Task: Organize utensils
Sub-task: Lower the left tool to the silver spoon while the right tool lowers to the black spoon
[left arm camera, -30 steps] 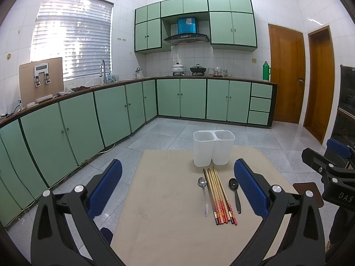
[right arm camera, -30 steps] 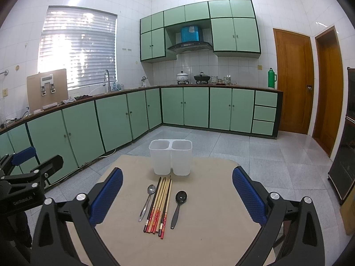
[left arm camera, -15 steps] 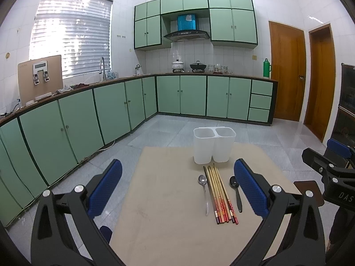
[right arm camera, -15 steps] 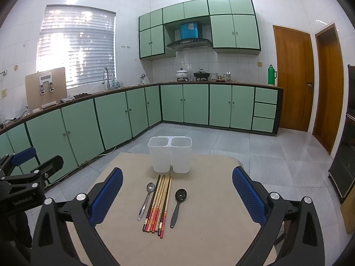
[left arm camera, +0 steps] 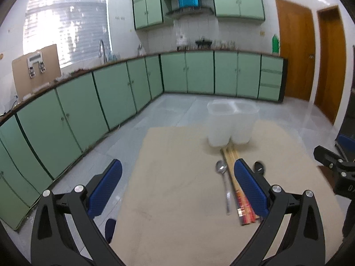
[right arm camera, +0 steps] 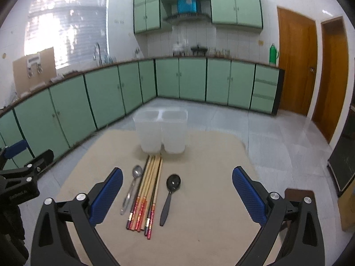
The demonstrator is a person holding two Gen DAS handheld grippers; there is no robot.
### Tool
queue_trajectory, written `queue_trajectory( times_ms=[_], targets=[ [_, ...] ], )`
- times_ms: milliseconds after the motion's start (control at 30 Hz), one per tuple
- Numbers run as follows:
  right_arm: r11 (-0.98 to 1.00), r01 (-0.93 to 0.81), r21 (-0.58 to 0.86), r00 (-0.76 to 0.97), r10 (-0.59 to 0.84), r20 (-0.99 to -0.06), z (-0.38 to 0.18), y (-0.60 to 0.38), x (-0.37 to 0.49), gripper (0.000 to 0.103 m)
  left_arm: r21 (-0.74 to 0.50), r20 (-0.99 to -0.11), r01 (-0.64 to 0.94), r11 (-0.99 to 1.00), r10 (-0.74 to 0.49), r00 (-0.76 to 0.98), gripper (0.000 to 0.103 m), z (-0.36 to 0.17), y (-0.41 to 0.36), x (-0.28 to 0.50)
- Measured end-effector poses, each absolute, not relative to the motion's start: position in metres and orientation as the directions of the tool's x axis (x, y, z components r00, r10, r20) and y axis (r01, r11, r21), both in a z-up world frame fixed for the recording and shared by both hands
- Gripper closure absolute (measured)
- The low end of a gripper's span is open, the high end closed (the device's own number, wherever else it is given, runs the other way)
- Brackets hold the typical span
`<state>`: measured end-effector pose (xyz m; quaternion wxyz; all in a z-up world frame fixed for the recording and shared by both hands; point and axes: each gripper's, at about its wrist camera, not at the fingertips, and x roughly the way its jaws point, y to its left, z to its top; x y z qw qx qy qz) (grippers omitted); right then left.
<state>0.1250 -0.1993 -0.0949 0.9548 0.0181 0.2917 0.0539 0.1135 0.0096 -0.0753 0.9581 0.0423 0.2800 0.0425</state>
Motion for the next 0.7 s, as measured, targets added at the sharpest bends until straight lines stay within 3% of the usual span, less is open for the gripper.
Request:
queue_trajectory(
  times_ms=[367,567,700],
  targets=[
    [0.988,-0.024,0.151,0.628,0.133,-0.767,-0.195,-0.192,0.235,0.028,0.086,-0.71,-0.056,0.995,0.101,0.697,0.005,-0.151,0.022,0.19],
    [0.986,-0.009,0.169,0.595,0.141,-0.791,-0.211,-0.192,0.254,0.036,0.086,-0.737,-0.036,0.996,0.089,0.67,0.005,-0.167,0.02,0.211],
    [0.986,-0.01,0.169,0.572,0.144,-0.808,-0.22,-0.189,0.261,0.047,0.076,-0.75,-0.028,0.997,0.075,0.657,0.006,-0.175,0.016,0.227]
  ],
)
